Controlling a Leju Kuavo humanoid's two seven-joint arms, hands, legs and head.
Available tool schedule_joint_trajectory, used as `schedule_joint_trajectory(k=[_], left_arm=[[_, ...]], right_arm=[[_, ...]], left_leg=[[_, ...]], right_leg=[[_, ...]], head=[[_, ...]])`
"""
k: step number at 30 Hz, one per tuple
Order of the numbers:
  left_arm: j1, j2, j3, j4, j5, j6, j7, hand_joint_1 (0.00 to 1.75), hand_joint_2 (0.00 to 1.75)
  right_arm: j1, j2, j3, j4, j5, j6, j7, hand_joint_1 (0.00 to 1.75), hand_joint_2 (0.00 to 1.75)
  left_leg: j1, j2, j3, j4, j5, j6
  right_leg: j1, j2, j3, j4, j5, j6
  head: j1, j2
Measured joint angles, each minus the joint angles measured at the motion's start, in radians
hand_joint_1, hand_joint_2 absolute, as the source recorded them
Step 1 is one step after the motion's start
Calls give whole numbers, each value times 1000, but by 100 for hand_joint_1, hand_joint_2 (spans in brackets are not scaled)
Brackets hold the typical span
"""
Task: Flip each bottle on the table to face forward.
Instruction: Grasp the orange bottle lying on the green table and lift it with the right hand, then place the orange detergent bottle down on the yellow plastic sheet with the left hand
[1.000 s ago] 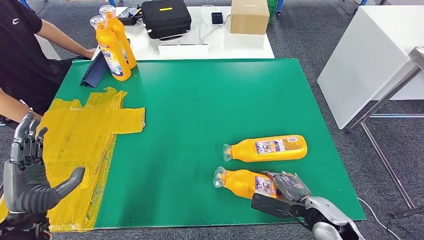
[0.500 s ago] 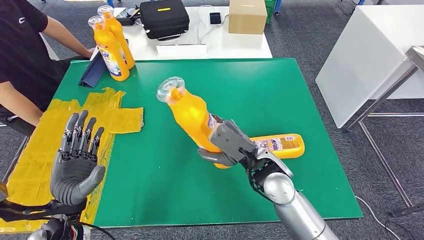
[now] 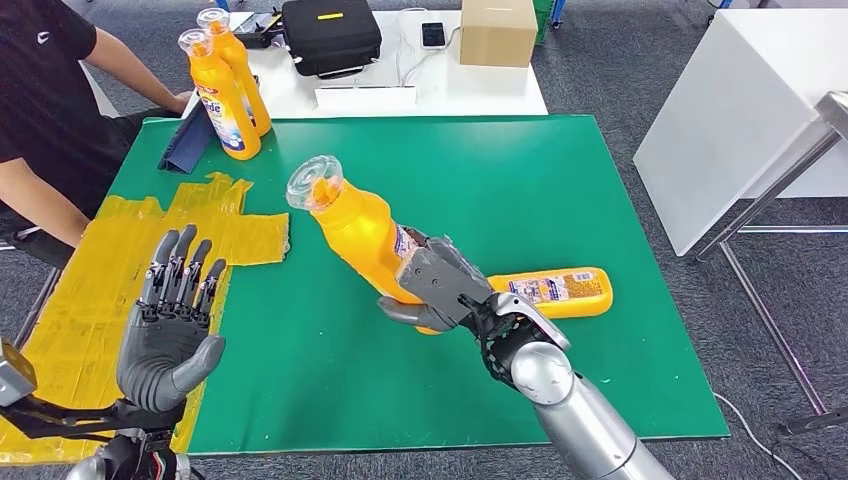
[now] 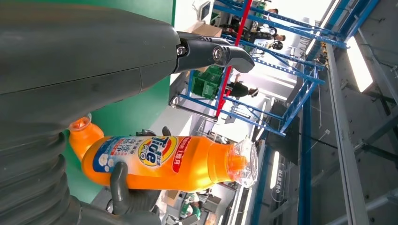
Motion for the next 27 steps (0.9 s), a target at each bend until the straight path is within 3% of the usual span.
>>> schedule_joint_trajectory(k=[20, 27], left_arm=[[-11, -3, -62, 22, -33, -24, 25, 0, 175], [-17, -3, -87, 25, -78, -18, 14, 0, 175]], right_arm=[[-19, 30, 78, 24, -2, 25, -7, 175, 175], [-65, 14, 137, 27, -119, 61, -20, 175, 175]], left_leg=[[0, 0, 0, 0, 0, 0], [0, 0, 0, 0, 0, 0]], right_leg=[[0, 0, 0, 0, 0, 0], [0, 0, 0, 0, 0, 0]], head=[[0, 0], [0, 0]])
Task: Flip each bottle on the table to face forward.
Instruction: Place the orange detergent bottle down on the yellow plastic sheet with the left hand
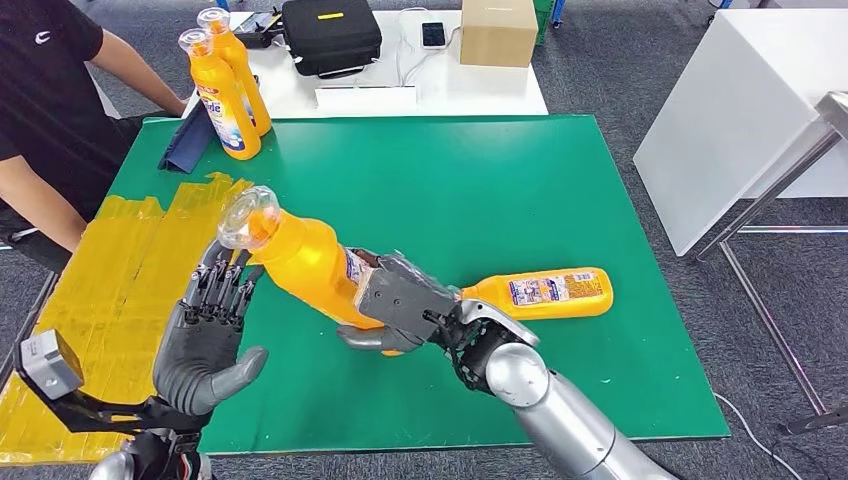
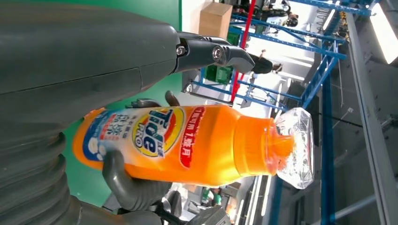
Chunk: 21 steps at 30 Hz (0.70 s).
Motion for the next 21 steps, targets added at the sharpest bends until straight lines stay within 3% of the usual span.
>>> schedule_joint_trajectory(k=[10, 21], left_arm=[[-1, 0, -10, 0, 7, -17, 5, 0, 175], [-33, 10, -65, 18, -11, -87, 43, 0, 175]], right_arm=[[-26, -41, 78, 0, -97, 59, -17, 175, 175], [-43, -47, 156, -3, -166, 147, -20, 175, 175]], left_leg=[[0, 0, 0, 0, 0, 0], [0, 0, 0, 0, 0, 0]], right_leg=[[0, 0, 0, 0, 0, 0], [0, 0, 0, 0, 0, 0]], head=[[0, 0], [0, 0]])
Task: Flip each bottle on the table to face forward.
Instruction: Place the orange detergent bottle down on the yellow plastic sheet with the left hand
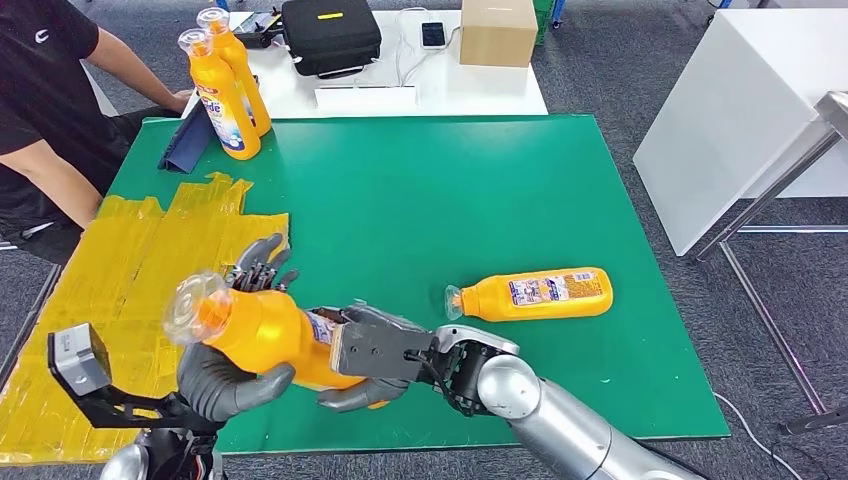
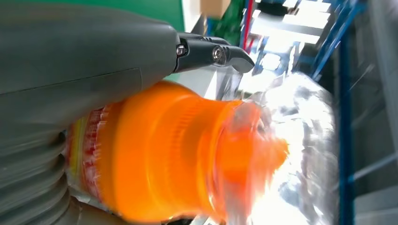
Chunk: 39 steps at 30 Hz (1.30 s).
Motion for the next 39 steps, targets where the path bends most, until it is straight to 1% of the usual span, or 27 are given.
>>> schedule_joint_trajectory(k=[9, 10, 13, 14, 21, 31, 32, 33, 35, 36, 37, 39], left_arm=[[-13, 32, -28, 50, 53, -86, 22, 0, 175], [-16, 35, -30, 54, 54, -89, 22, 26, 175], [-22, 45, -34, 63, 60, -103, 23, 157, 175], [-24, 49, -35, 66, 63, -111, 24, 175, 175], [-35, 65, -38, 80, 70, -148, 16, 175, 175], [-36, 68, -38, 80, 50, -150, 1, 175, 175], [-35, 68, -37, 80, 42, -147, -4, 175, 175], [-35, 68, -37, 80, 27, -142, -12, 175, 175], [-34, 66, -37, 80, -22, -124, -30, 175, 175], [-34, 64, -37, 79, -58, -110, -40, 175, 175], [-34, 62, -35, 76, -105, -91, -51, 175, 175], [-31, 59, -19, 69, -245, -30, -74, 175, 175]], right_arm=[[-26, 0, 39, -2, -20, 37, 10, 175, 175], [-26, 0, 41, -2, -20, 38, 10, 175, 175], [-27, -2, 44, -2, -23, 40, 11, 175, 175], [-27, -3, 45, -2, -25, 40, 11, 175, 175], [-30, -8, 50, -2, -32, 44, 11, 175, 175], [-31, -9, 57, -2, -30, 42, 11, 175, 175], [-31, -10, 57, -2, -27, 38, 12, 142, 175], [-33, -12, 59, -2, -24, 31, 13, 98, 175], [-39, -20, 62, -3, -15, 10, 17, 11, 87], [-40, -26, 63, -4, -6, -4, 19, 0, 44], [-39, -33, 62, -8, 8, -22, 20, 0, 0], [-29, -48, 47, -24, 52, -67, 20, 0, 0]], left_leg=[[0, 0, 0, 0, 0, 0], [0, 0, 0, 0, 0, 0], [0, 0, 0, 0, 0, 0], [0, 0, 0, 0, 0, 0], [0, 0, 0, 0, 0, 0], [0, 0, 0, 0, 0, 0], [0, 0, 0, 0, 0, 0], [0, 0, 0, 0, 0, 0], [0, 0, 0, 0, 0, 0], [0, 0, 0, 0, 0, 0], [0, -1, 0, 0, 0, 0], [0, -1, 0, 0, 0, 0]], right_leg=[[0, 0, 0, 0, 0, 0], [0, 0, 0, 0, 0, 0], [0, 0, 0, 0, 0, 0], [0, 0, 0, 0, 0, 0], [0, 0, 0, 0, 0, 0], [0, 0, 0, 0, 0, 0], [0, 0, 0, 0, 0, 0], [0, 0, 0, 0, 0, 0], [0, 0, 0, 0, 0, 0], [0, 0, 0, 0, 0, 0], [0, 0, 0, 0, 0, 0], [0, 0, 0, 0, 0, 0]], head=[[0, 0], [0, 0], [0, 0], [0, 0], [0, 0], [0, 0], [0, 0], [0, 0], [0, 0], [0, 0], [0, 0], [0, 0]])
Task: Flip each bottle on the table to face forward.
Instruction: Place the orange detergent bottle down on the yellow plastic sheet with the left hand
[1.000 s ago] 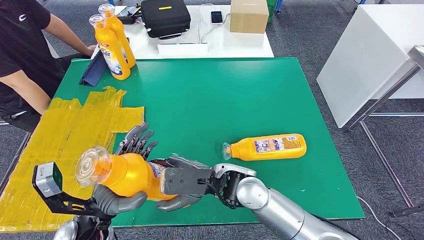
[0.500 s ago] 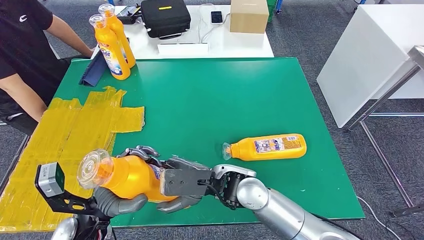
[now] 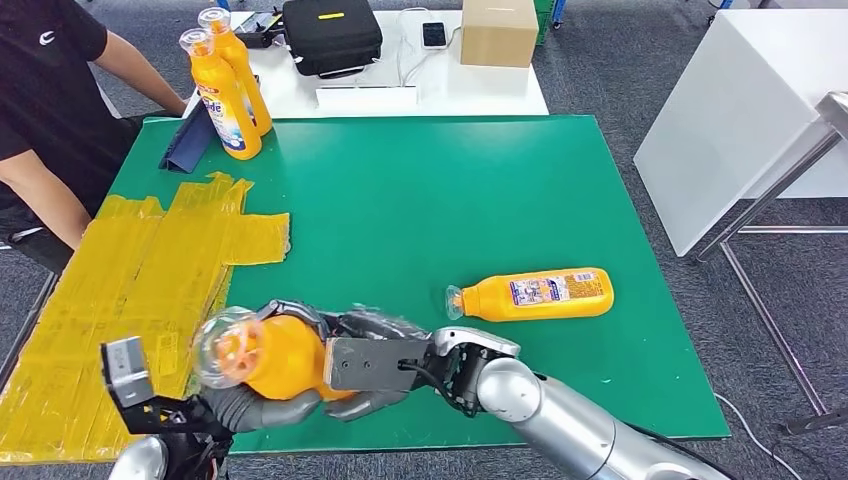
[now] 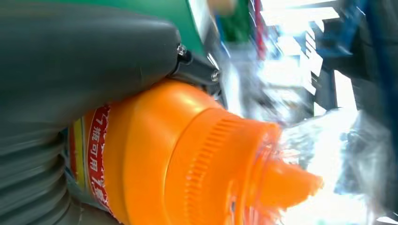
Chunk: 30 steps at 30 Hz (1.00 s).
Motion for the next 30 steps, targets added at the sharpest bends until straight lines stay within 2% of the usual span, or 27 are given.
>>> schedule_joint_trajectory(k=[5, 11, 14, 18, 22, 26, 30], left_arm=[[5, -2, 105, -25, -443, 190, -57, 175, 175], [-2, -2, 206, -27, -610, 248, -86, 175, 175], [-13, 4, 233, -17, -799, 330, -107, 175, 175], [-53, 32, 238, 34, -1130, 450, -108, 175, 175], [-126, 69, 216, 165, -1354, 489, -60, 175, 175], [-195, 101, 176, 324, -1489, 510, -20, 175, 175], [-242, 124, 135, 469, -1550, 519, -8, 175, 175]], right_arm=[[83, -30, -107, -86, 96, -58, -7, 0, 0], [137, -45, -194, -165, 130, -58, -12, 0, 0], [161, -51, -225, -197, 131, -56, -12, 0, 0], [166, -58, -256, -224, 131, -48, -9, 0, 0], [159, -65, -260, -244, 128, -34, 4, 0, 0], [145, -74, -258, -261, 120, -27, 18, 0, 0], [137, -89, -257, -279, 114, -25, 25, 0, 0]], left_leg=[[0, 0, 0, 0, 0, 0], [0, 1, 0, 0, 0, 0], [0, 1, -1, 0, 0, 0], [0, 1, 0, 0, 0, 0], [0, 0, 0, 0, 2, 1], [0, 1, 0, 0, 2, 1], [0, 1, -1, 0, 2, 1]], right_leg=[[0, 0, 0, 0, 0, 0], [1, 0, -2, 0, 0, 0], [0, 0, -2, 0, 0, 0], [0, 0, -2, 0, 0, 0], [0, 0, -2, 0, 1, 0], [0, 0, -2, 0, 1, 0], [0, 0, -2, 0, 2, 0]], head=[[0, 0], [0, 0], [0, 0], [0, 0], [0, 0], [0, 0], [0, 0]])
